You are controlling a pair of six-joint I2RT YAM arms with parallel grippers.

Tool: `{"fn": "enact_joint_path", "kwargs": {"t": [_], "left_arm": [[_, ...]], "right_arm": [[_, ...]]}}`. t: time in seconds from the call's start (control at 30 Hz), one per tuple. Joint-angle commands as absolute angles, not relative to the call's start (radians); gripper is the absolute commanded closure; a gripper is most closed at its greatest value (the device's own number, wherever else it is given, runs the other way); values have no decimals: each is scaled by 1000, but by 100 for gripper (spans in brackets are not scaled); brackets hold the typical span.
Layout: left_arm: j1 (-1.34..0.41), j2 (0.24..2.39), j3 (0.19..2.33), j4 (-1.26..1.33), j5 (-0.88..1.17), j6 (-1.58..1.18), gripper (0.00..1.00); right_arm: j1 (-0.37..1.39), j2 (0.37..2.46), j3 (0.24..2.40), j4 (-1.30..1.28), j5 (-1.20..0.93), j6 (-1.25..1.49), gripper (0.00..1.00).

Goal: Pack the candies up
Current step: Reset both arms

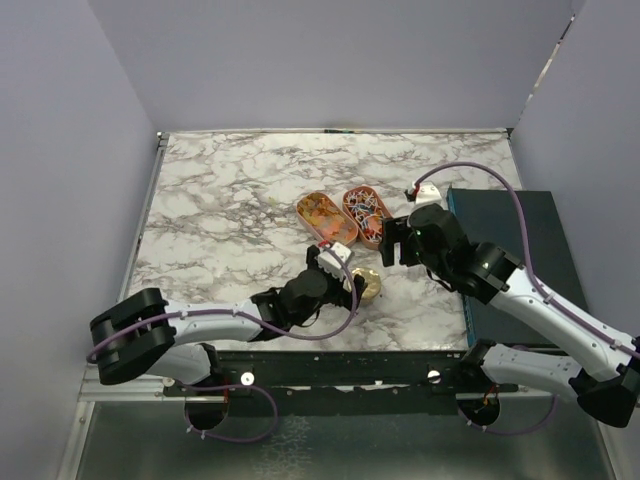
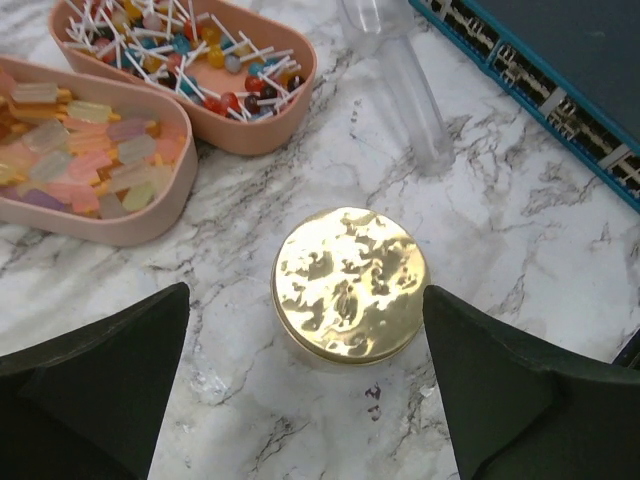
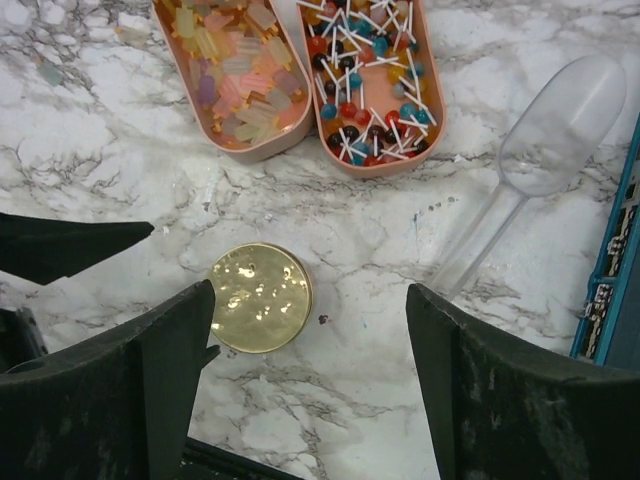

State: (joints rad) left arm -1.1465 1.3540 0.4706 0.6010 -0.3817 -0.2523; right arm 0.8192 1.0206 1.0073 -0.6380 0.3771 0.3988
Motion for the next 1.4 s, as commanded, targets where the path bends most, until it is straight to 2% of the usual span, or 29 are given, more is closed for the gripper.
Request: {"fn": "enact_joint_path", "kwargs": {"t": [0.0,0.13,0.23,0.4,0.6,0.83,1.17,1.37], "left_arm": [[-1114,1253,645,142,-441,-264,1],[-1055,1253,851,-124,-402,-279,1],[-1034,1247,958,-226,-398,-279,1],[-941,1230,1091,-305,-330,-257,1],[-749,1245,1233,-403,-280,-257,1],[-547,1149,1173,-370,-312,-315,1],[-538,851,930,-202,-387,-264,1],[-538,750,805,-102,-260,-200,1]], "right_arm": [[825,1052,1078,-624,432,344,17],[824,1083,1119,-623,481,338,11],[825,1099,1142,-623,575,369,0],[824,1126,1201,-671,761,450,0],[720,1174,1269,-740,761,458,0],[547,1144,1250,-765,641,520,0],[547,930,1078,-573,544,360,0],[548,810,988,-457,553,312,0]]}}
